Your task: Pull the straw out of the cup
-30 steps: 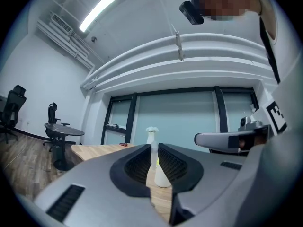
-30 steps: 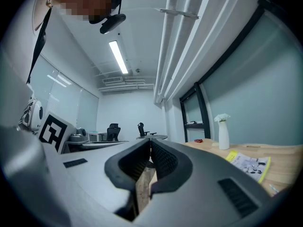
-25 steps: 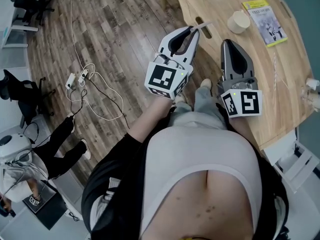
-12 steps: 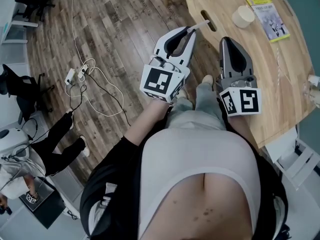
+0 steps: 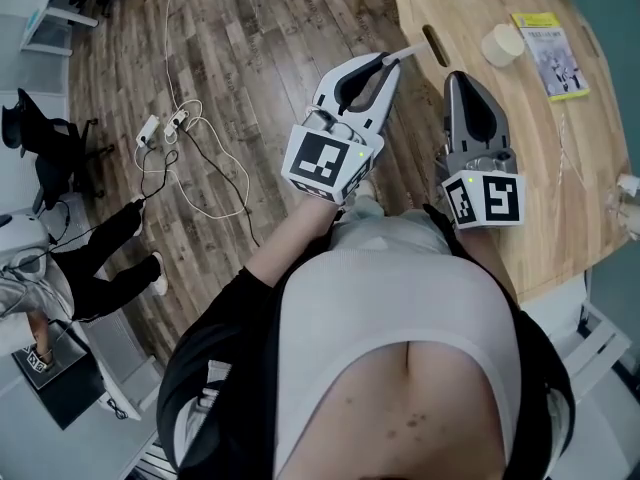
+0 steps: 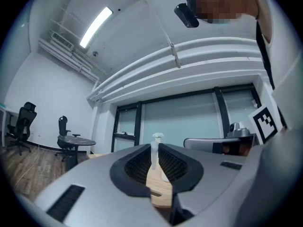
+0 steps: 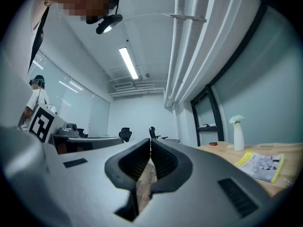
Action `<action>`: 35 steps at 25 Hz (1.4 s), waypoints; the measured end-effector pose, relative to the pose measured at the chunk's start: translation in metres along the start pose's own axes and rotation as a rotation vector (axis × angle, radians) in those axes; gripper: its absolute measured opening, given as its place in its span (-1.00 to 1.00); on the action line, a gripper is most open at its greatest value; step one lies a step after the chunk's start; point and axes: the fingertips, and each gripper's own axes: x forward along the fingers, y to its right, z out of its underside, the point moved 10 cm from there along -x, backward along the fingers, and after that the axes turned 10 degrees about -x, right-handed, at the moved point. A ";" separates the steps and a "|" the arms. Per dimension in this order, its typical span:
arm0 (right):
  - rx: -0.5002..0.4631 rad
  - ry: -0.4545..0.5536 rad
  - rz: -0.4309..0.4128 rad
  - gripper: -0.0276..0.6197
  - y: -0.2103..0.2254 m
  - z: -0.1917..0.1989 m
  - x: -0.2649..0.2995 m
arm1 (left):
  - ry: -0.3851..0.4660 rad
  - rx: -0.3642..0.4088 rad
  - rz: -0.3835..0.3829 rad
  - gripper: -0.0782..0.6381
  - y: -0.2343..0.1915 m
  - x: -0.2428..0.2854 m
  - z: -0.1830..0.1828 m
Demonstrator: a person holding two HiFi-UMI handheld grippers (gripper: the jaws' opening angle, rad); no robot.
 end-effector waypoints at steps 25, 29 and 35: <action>0.045 -0.001 -0.240 -0.82 -0.015 -0.019 -0.192 | 0.039 0.025 -0.205 -0.64 0.200 -0.129 0.038; 0.052 0.012 -0.290 -0.82 -0.017 -0.023 -0.221 | 0.054 0.023 -0.250 -0.64 0.231 -0.149 0.046; 0.037 0.027 -0.338 -0.82 -0.029 -0.034 -0.243 | 0.091 0.023 -0.273 -0.64 0.250 -0.172 0.042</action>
